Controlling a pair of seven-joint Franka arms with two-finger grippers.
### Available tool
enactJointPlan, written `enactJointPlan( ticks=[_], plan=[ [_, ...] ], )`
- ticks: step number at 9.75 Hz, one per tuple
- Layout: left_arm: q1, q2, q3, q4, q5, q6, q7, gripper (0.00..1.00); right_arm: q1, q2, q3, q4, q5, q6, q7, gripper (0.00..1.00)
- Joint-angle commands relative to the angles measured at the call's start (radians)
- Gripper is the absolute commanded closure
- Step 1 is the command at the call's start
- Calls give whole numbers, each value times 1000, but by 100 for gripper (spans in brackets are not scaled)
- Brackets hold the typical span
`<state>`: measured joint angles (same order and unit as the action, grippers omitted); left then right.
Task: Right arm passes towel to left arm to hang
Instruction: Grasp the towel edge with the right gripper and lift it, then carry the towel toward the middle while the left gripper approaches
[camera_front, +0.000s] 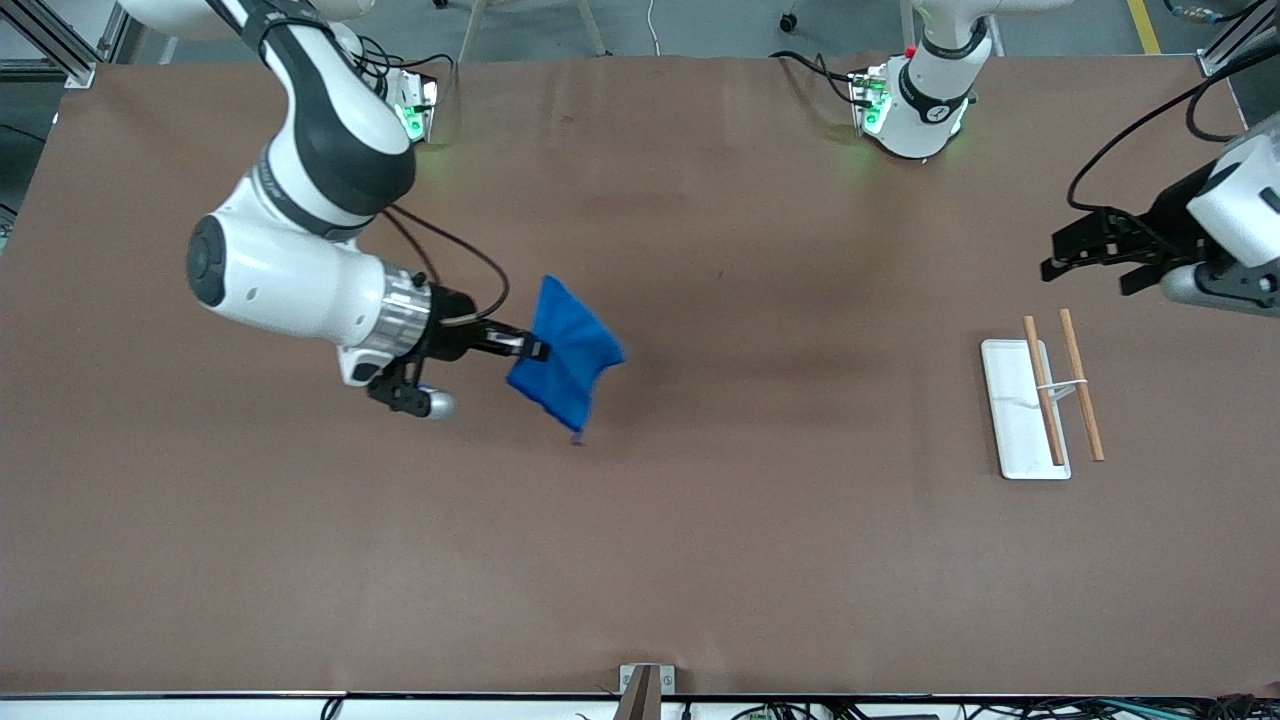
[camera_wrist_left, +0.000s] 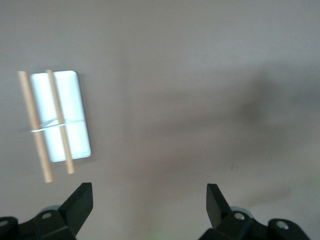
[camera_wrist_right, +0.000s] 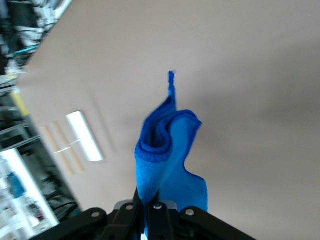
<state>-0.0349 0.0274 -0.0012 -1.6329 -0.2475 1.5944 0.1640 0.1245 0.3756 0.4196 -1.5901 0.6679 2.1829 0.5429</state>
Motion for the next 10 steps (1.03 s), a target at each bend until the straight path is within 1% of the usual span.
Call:
enactJointPlan(
  ticks=[1, 2, 3, 4, 5, 6, 8, 9, 10],
  plan=[
    [10, 8, 0, -103, -135, 1, 179, 0, 82, 44, 54, 12, 211, 180, 3, 99],
    [9, 23, 0, -129, -203, 1, 202, 0, 130, 69, 60, 13, 281, 266, 0, 99],
    [6, 40, -2, -151, -281, 1, 210, 0, 177, 100, 62, 53, 338, 299, 0, 99],
    [1, 58, -2, -180, -371, -1, 244, 0, 205, 138, 62, 100, 408, 301, 0, 99],
    [9, 74, 0, -212, -448, -1, 268, 0, 219, 156, 68, 126, 489, 301, 0, 99],
    [9, 92, -2, -232, -501, -1, 290, 0, 224, 167, 82, 149, 572, 301, -3, 99],
    [7, 161, -2, -245, -638, -31, 319, 0, 222, 170, 111, 174, 689, 302, -5, 99],
    [9, 184, 0, -252, -694, -40, 322, 0, 224, 170, 110, 195, 767, 301, -5, 99],
    [10, 195, -2, -274, -747, -59, 351, 0, 222, 170, 113, 200, 791, 301, -6, 99]
  ],
)
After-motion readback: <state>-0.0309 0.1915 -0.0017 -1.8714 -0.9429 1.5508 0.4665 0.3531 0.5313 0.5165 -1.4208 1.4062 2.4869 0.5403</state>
